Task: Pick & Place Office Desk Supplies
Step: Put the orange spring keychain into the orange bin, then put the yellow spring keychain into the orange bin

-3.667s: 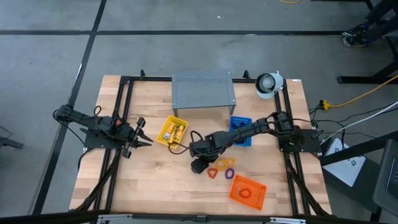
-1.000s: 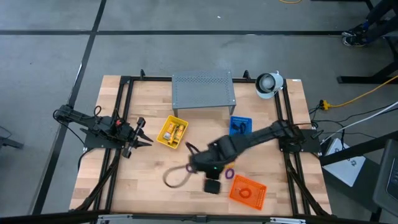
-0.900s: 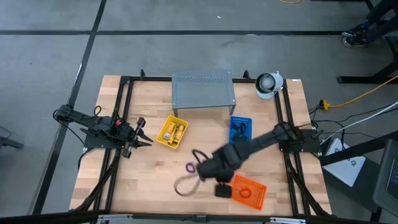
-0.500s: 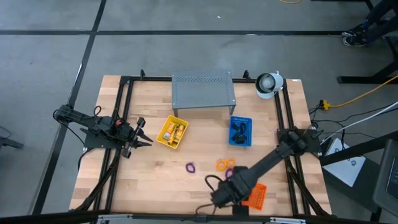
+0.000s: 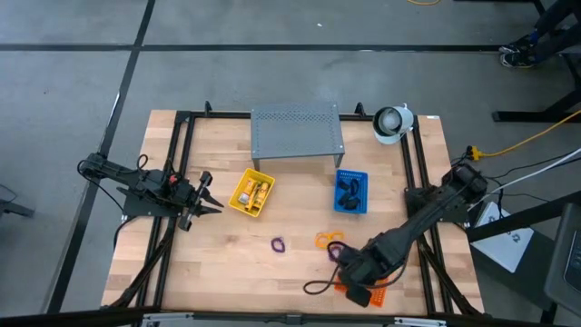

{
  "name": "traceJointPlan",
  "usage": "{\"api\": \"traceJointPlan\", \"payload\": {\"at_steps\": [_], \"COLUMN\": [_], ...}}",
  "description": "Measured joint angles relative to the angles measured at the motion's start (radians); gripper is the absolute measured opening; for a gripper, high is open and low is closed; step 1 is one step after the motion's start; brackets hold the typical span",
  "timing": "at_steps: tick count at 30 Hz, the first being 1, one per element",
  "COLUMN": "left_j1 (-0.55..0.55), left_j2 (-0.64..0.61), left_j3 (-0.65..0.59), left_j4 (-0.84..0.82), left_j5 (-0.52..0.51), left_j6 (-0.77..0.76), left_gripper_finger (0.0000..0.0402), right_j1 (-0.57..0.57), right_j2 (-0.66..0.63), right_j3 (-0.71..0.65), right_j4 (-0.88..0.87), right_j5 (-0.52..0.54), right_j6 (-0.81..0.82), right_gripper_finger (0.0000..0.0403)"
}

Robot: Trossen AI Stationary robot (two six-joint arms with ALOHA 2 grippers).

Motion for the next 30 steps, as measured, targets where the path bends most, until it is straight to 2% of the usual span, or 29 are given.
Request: {"api": "traceJointPlan", "payload": {"at_steps": [4, 10, 18, 20, 27, 30], "left_j1": [0.0, 0.0, 0.0, 0.0, 0.0, 0.0], "left_j2": [0.0, 0.0, 0.0, 0.0, 0.0, 0.0], "left_j3": [0.0, 0.0, 0.0, 0.0, 0.0, 0.0], "left_j4": [0.0, 0.0, 0.0, 0.0, 0.0, 0.0], "left_j5": [0.0, 0.0, 0.0, 0.0, 0.0, 0.0], "left_j6": [0.0, 0.0, 0.0, 0.0, 0.0, 0.0], "left_gripper_finger": [0.0068, 0.0063, 0.0066, 0.0068, 0.0066, 0.0067], "right_j1": [0.013, 0.001, 0.002, 0.002, 0.002, 0.001], "right_j2": [-0.041, -0.042, -0.042, -0.042, -0.042, -0.052], "right_j3": [-0.1, -0.185, -0.231, -0.231, -0.231, -0.223], "right_j4": [0.158, 0.267, 0.262, 0.255, 0.261, 0.265], "right_j5": [-0.002, 0.016, 0.025, 0.02, 0.002, -0.028], "right_j6": [0.094, 0.12, 0.16, 0.174, 0.226, 0.243], "right_gripper_finger": [0.0003, 0.0003, 0.0011, 0.0032, 0.0154, 0.0194]}}
